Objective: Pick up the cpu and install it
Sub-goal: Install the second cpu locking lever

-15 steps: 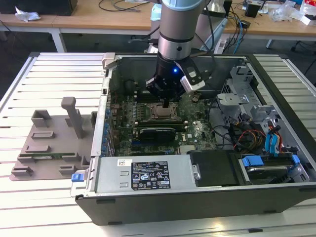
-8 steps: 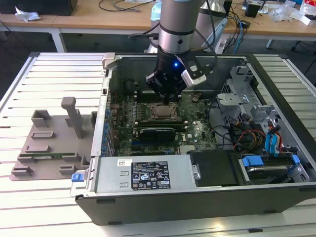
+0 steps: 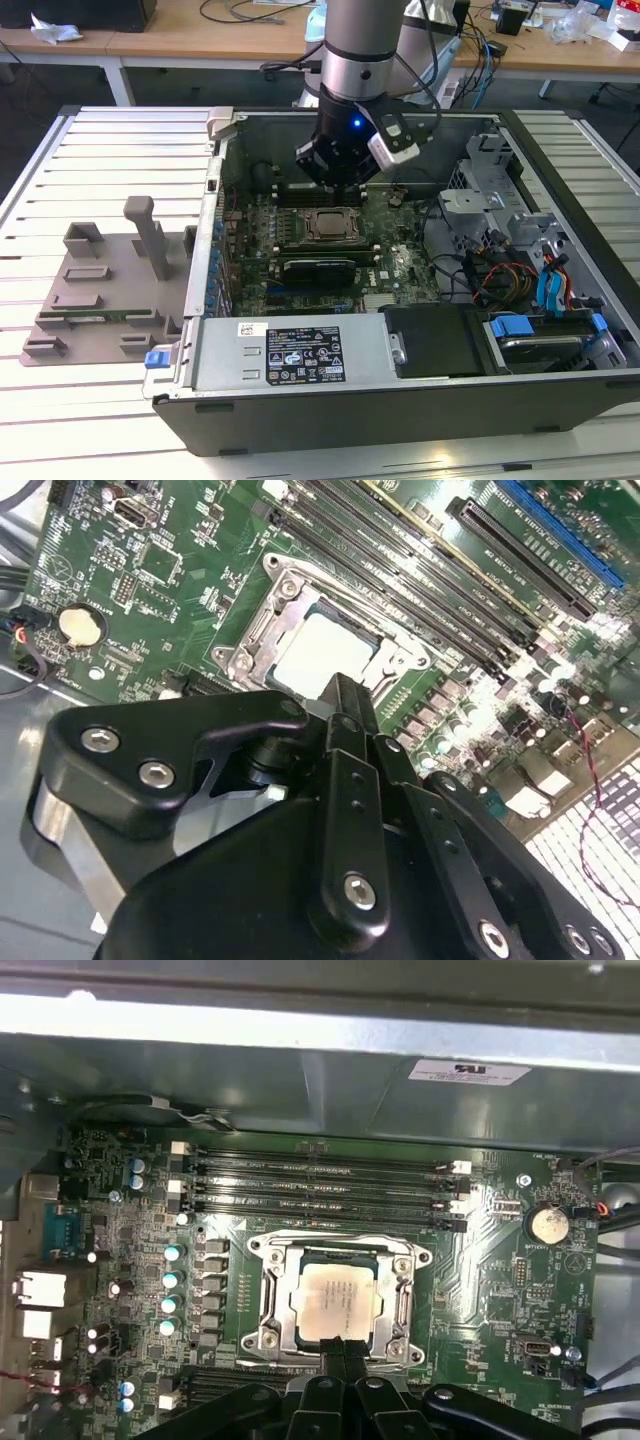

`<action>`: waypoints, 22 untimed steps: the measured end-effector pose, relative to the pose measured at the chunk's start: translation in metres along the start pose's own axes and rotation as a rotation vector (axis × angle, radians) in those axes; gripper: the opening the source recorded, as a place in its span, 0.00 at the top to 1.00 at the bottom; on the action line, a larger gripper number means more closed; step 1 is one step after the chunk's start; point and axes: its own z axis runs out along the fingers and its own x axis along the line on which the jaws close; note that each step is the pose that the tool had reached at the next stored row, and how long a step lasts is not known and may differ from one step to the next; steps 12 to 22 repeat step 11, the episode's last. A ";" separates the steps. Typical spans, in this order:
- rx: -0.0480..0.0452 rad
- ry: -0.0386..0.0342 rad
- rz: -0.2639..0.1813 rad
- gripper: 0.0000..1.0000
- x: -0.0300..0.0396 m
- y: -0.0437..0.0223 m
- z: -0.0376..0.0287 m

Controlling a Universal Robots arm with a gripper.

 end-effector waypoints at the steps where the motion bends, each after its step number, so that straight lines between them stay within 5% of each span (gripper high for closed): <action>1: 0.0011 0.0001 0.000 0.89 0.0000 0.0005 -0.0053; 4: 0.0027 0.0003 0.000 0.89 0.0001 0.0009 -0.0148; 22: 0.0026 0.0001 0.000 0.89 0.0002 0.0009 -0.0156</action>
